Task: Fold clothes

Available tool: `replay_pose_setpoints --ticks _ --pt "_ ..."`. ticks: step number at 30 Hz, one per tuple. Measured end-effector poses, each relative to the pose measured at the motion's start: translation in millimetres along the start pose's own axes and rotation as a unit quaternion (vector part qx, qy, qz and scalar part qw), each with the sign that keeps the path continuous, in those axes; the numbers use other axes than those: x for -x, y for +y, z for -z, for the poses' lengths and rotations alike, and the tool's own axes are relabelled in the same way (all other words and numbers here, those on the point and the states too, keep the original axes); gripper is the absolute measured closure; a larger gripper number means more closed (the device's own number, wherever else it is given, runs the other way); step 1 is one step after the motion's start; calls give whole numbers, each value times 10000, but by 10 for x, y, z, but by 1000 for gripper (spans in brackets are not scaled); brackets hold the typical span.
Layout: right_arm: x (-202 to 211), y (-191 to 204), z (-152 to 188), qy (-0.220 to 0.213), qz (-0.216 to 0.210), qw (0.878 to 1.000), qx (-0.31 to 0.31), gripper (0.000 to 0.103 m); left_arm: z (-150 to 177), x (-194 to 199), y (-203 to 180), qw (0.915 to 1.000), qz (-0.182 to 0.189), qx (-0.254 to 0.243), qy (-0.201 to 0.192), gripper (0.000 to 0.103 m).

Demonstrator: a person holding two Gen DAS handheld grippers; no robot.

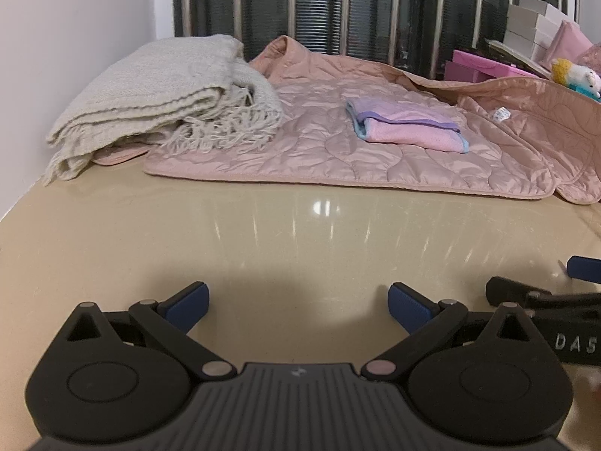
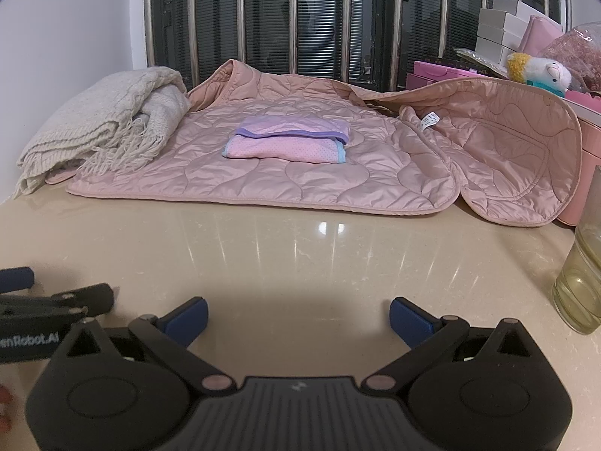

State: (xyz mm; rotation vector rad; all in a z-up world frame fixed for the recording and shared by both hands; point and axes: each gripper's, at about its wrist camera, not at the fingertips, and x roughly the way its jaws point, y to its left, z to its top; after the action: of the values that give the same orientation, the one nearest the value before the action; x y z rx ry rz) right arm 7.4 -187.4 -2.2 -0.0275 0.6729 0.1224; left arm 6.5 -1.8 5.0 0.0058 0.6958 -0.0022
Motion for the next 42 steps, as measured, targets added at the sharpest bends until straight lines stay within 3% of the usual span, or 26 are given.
replay_pose_setpoints --ticks 5,18,34,38,42 --pt "-2 -2 -10 4 -9 10000 7 0 -14 -23 13 9999 82 -72 32 0" --pt "-9 19 6 -1 2 10000 -3 0 16 -9 -54 9998 -180 109 -5 0" --pt "-1 18 15 -7 -63 10000 26 0 -38 2 -74 9997 -224 61 -22 0" --pt "59 -117 -176 178 -702 9974 26 2 -469 -80 -58 9988 133 281 -379 1" --pt "25 -561 -741 -113 -1453 9856 -857 2 -1058 -300 -59 9946 629 453 -692 1"
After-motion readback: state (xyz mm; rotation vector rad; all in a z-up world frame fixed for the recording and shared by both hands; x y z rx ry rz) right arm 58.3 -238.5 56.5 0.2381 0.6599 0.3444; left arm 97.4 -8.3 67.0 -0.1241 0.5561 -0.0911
